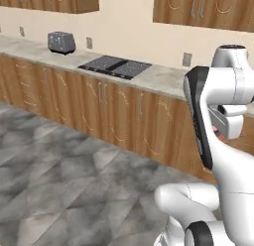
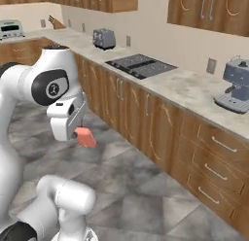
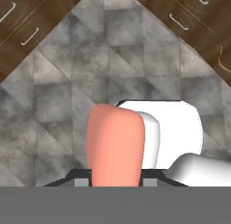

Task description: Pick up the sponge and bar soap from the sink, and place them back in the shelves.

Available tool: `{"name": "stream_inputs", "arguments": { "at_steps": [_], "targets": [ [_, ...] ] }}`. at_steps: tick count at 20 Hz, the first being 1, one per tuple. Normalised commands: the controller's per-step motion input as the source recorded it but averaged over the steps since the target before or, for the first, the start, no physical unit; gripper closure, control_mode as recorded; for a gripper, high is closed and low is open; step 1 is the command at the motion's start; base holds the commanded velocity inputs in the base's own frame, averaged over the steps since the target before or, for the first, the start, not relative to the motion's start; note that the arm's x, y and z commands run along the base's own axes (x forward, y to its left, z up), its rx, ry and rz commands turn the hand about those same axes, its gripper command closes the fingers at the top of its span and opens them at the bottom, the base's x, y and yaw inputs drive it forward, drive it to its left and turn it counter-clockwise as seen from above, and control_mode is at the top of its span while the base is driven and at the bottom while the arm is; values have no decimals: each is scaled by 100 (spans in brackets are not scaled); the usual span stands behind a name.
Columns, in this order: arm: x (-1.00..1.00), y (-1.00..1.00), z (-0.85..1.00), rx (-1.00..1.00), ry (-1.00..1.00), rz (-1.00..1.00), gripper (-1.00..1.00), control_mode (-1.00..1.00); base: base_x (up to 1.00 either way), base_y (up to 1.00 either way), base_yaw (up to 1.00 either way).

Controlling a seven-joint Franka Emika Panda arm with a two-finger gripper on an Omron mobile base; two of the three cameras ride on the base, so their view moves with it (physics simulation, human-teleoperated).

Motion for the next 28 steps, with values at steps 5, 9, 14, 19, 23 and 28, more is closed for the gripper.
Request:
{"name": "stream_inputs", "arguments": {
  "at_steps": [5,9,14,19,23,28],
  "targets": [
    [0,0,0,0,0,0,100,100,5,1,-80],
    [0,0,0,0,0,0,100,100,1,1,-78],
    [0,0,0,0,0,0,100,100,0,0,-75],
    [0,0,0,0,0,0,100,100,0,0,-69],
    [0,0,0,0,0,0,100,100,0,0,-64],
    [0,0,0,0,0,0,100,100,0,0,-59]
  ]
}}
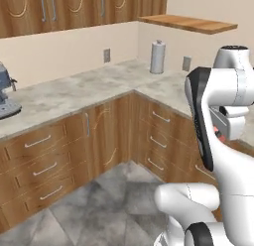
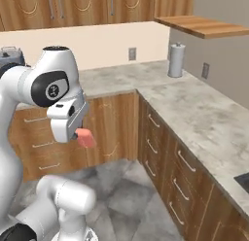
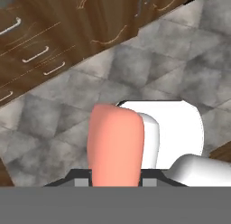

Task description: Pick up the sponge and bar soap from the sink, and place them back in the shelves.

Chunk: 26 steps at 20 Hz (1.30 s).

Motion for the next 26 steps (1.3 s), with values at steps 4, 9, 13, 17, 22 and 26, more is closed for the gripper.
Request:
{"name": "stream_inputs", "arguments": {
  "at_steps": [4,9,13,17,22,26],
  "targets": [
    [0,0,0,0,0,0,100,100,0,0,-57],
    [0,0,0,0,0,0,100,100,0,0,-56],
    [0,0,0,0,0,0,100,100,0,0,-53],
    [0,0,0,0,0,0,100,100,0,0,-52],
    [0,0,0,0,0,0,100,100,0,-27,-33],
    [0,0,0,0,0,0,100,100,0,-24,-29]
  ]
}}
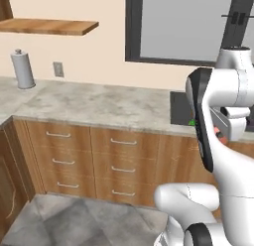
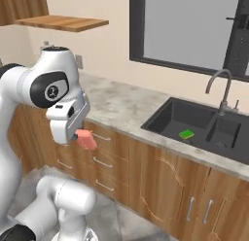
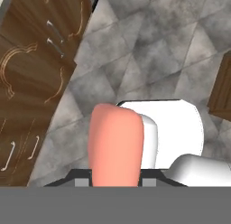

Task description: Pick up the sponge and bar soap from the sink, and place them back in the shelves.

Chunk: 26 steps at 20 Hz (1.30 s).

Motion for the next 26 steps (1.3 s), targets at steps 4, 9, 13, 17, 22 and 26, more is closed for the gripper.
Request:
{"name": "stream_inputs", "arguments": {
  "at_steps": [4,9,13,17,22,26],
  "targets": [
    [0,0,0,0,0,0,100,100,0,-38,-28],
    [0,0,0,0,0,0,100,100,0,-32,-32],
    [0,0,0,0,0,0,100,100,0,-38,-28],
    [0,0,0,0,0,0,100,100,0,-34,-20],
    [0,0,0,0,0,0,100,100,2,-24,-20],
    [0,0,0,0,0,0,100,100,7,-3,-16]
  ]
}}
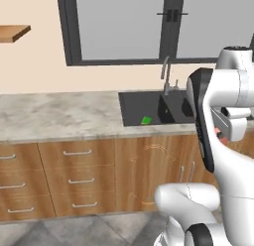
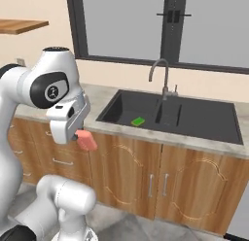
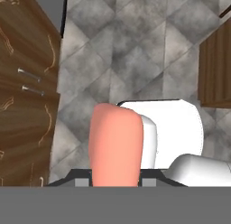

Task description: Pick up the sponge and bar soap from the sink, and place them back in the shelves.

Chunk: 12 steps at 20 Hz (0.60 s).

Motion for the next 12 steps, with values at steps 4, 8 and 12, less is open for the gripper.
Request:
{"name": "stream_inputs", "arguments": {
  "at_steps": [4,8,12],
  "targets": [
    [0,0,0,0,0,0,100,100,8,-2,-12],
    [0,0,0,0,0,0,100,100,1,-75,-2],
    [0,0,0,0,0,0,100,100,-4,-100,2]
  ]
}}
